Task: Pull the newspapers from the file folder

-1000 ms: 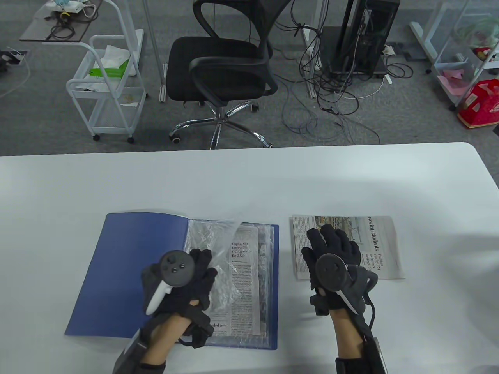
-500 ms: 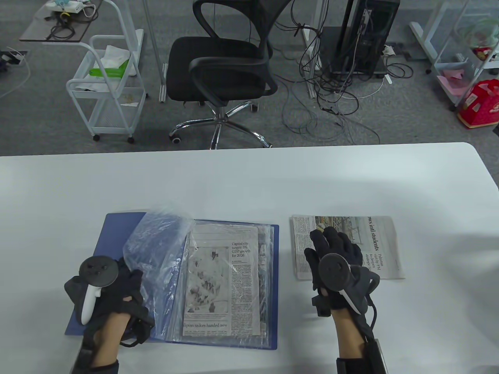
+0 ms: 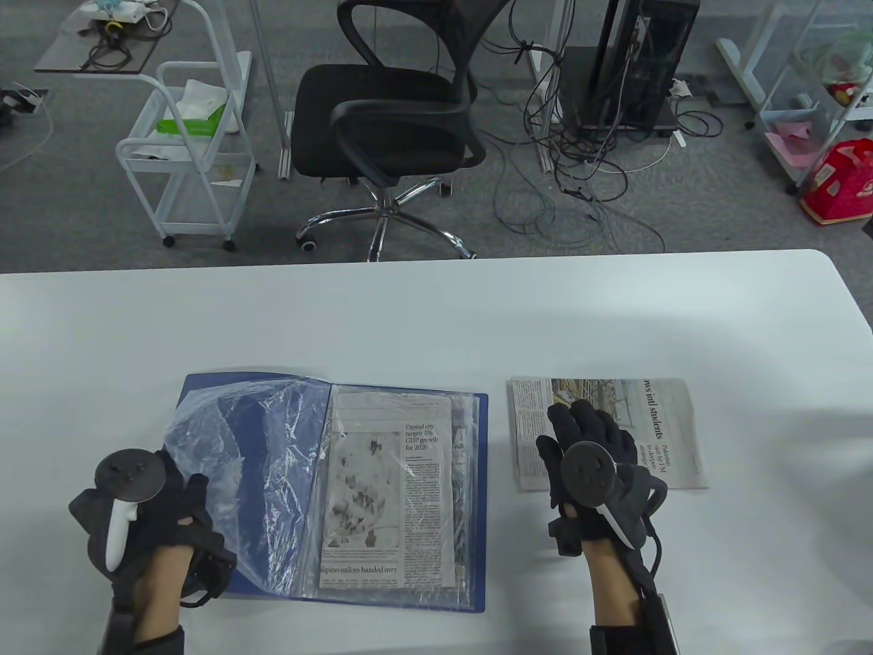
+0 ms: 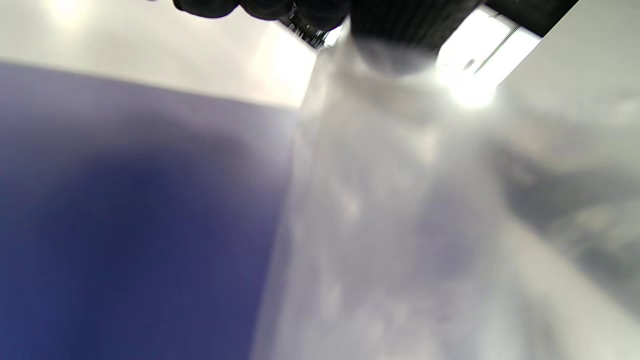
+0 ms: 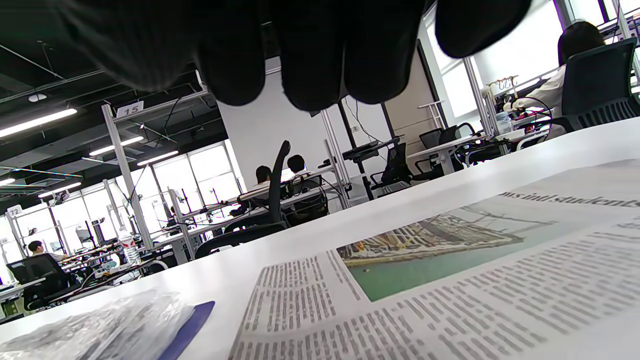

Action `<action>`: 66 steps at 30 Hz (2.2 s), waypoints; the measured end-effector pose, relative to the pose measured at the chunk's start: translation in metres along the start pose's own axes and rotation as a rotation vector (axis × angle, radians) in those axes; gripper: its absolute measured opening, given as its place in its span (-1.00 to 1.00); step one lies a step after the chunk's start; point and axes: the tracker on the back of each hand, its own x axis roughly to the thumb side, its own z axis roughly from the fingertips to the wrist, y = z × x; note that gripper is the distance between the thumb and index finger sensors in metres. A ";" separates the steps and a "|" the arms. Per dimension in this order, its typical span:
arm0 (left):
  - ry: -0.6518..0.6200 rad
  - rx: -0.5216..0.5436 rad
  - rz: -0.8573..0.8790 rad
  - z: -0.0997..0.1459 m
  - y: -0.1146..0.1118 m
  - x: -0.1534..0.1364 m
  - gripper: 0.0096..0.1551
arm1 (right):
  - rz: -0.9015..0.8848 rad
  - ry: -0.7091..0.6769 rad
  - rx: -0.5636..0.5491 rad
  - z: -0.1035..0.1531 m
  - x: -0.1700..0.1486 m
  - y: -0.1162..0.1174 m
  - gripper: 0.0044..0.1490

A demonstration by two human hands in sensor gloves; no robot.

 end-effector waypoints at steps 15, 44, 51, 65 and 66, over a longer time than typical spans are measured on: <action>-0.722 0.049 -0.250 0.075 0.010 0.100 -0.30 | -0.013 -0.008 -0.014 0.000 -0.003 -0.001 -0.29; -0.842 -0.641 -0.791 0.092 -0.179 0.112 0.10 | -0.050 -0.059 0.074 -0.005 0.034 0.011 -0.30; -0.842 -0.632 -0.789 0.092 -0.178 0.113 0.08 | -0.039 -0.117 0.133 -0.039 0.089 0.024 -0.31; -0.841 -0.635 -0.789 0.093 -0.178 0.113 0.06 | 0.111 -0.069 0.396 -0.096 0.157 0.124 -0.46; -0.842 -0.635 -0.789 0.093 -0.178 0.113 0.06 | 0.117 -0.067 0.407 -0.096 0.159 0.127 -0.46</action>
